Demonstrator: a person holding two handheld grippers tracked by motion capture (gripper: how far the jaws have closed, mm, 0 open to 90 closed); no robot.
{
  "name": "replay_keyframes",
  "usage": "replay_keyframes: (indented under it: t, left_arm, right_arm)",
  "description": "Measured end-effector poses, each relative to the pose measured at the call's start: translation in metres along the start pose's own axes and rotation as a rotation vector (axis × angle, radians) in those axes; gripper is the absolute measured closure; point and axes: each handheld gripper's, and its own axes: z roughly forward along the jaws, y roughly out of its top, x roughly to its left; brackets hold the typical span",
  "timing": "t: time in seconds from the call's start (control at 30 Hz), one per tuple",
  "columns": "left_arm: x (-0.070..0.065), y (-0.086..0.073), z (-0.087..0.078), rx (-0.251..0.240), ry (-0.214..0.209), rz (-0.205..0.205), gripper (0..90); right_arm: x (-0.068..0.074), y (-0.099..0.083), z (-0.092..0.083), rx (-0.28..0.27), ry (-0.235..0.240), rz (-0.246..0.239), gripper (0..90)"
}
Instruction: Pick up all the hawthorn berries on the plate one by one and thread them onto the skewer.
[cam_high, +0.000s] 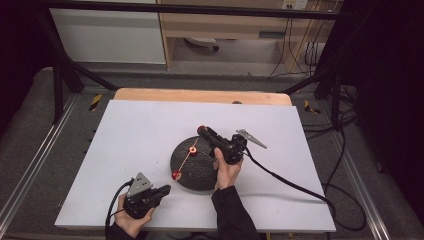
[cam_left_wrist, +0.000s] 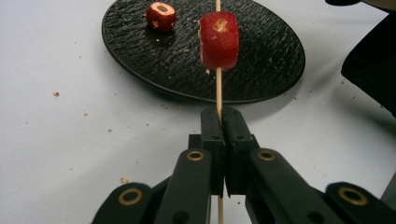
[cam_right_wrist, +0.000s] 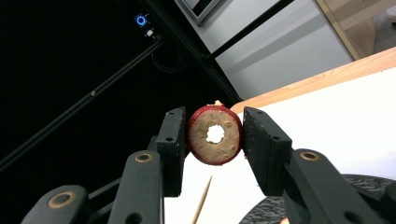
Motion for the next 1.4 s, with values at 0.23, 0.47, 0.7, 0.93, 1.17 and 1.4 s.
replay_keyframes:
  t: [0.23, 0.47, 0.7, 0.93, 1.17, 1.4]
  left_arm:
    - [-0.003, 0.000, 0.002, -0.008, -0.006, -0.012, 88.3]
    - [-0.004, 0.000, 0.003, -0.019, -0.007, -0.024, 88.3]
    - [-0.005, 0.001, 0.004, -0.023, -0.007, -0.033, 88.3]
    - [-0.008, 0.001, 0.007, -0.038, -0.002, -0.050, 88.3]
    - [-0.012, 0.002, 0.011, -0.055, -0.006, -0.079, 88.4]
    - [-0.012, 0.003, 0.012, -0.066, -0.007, -0.099, 88.5]
  right_arm:
    - [-0.001, -0.004, 0.001, -0.011, 0.004, 0.025, 61.0]
    - [-0.002, -0.007, 0.003, -0.017, 0.008, 0.043, 61.0]
    - [-0.002, -0.009, 0.003, -0.016, 0.013, 0.054, 61.0]
    - [-0.003, -0.013, 0.004, -0.025, 0.015, 0.062, 61.0]
    - [-0.002, -0.015, 0.003, -0.031, 0.021, 0.084, 61.1]
    - [0.000, -0.017, 0.002, -0.011, 0.016, 0.079, 61.2]
